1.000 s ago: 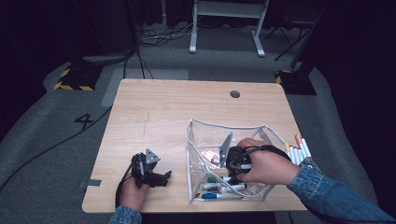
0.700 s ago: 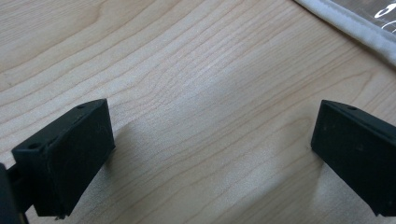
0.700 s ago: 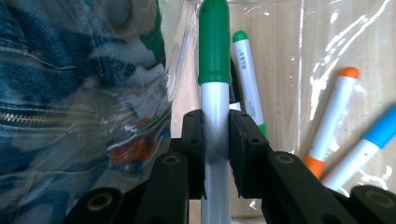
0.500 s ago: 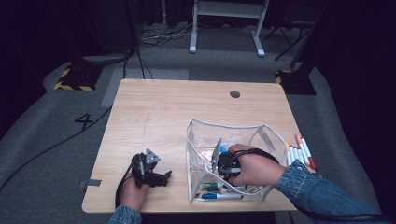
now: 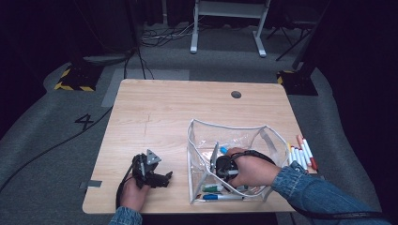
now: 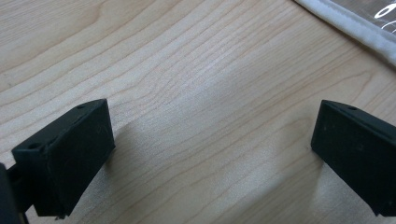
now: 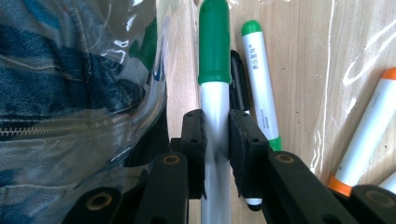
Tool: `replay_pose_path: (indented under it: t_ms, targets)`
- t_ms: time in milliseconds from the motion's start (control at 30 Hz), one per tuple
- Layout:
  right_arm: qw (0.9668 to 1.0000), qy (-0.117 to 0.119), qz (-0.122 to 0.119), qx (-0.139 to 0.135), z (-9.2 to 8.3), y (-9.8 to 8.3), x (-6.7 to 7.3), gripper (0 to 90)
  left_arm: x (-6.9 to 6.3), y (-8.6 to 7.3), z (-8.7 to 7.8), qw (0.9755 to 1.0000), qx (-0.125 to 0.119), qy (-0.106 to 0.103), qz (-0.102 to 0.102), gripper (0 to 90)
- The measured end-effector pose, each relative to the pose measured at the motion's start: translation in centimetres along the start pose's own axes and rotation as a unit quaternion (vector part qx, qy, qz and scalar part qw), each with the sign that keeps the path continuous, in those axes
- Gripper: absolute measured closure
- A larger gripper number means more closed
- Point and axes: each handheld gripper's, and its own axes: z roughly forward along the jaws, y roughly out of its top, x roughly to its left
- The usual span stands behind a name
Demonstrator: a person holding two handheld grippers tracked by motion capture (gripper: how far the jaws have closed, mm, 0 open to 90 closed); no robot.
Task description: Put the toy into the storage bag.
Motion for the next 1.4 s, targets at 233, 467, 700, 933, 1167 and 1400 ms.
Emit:
replay_pose_path:
  t_ms: [233, 467, 700, 933, 1167, 1400]
  targets:
    - [1.0, -0.001, 0.004, -0.004, 0.2, -0.1, -0.1, 67.3, 0.0, 0.0, 0.0, 1.0, 0.0, 0.0, 0.0, 0.0]
    - [0.9902, -0.078, 0.044, -0.107, -2.1, -0.4, 0.3, 50.0, 0.0, 0.0, 0.0, 1.0, 0.0, 0.0, 0.0, 0.0]
    - [0.962, -0.139, 0.081, -0.221, -6.5, -2.3, 0.5, 45.5, 0.0, 0.0, 0.0, 1.0, 0.001, -0.001, 0.0, 0.0]
    - [0.9404, -0.161, 0.134, -0.267, -9.8, -5.8, 0.9, 49.0, 0.1, 0.1, 0.0, 1.0, 0.006, -0.006, 0.0, 0.0]
    - [0.9164, -0.182, 0.185, -0.305, -12.9, -10.0, 1.5, 51.7, 0.0, 0.1, 0.0, 1.0, 0.002, -0.002, -0.001, 0.0]
    - [0.9014, -0.191, 0.228, -0.315, -14.6, -14.0, 1.9, 54.7, 0.0, 0.0, 0.0, 1.0, 0.002, -0.002, -0.001, 0.0]
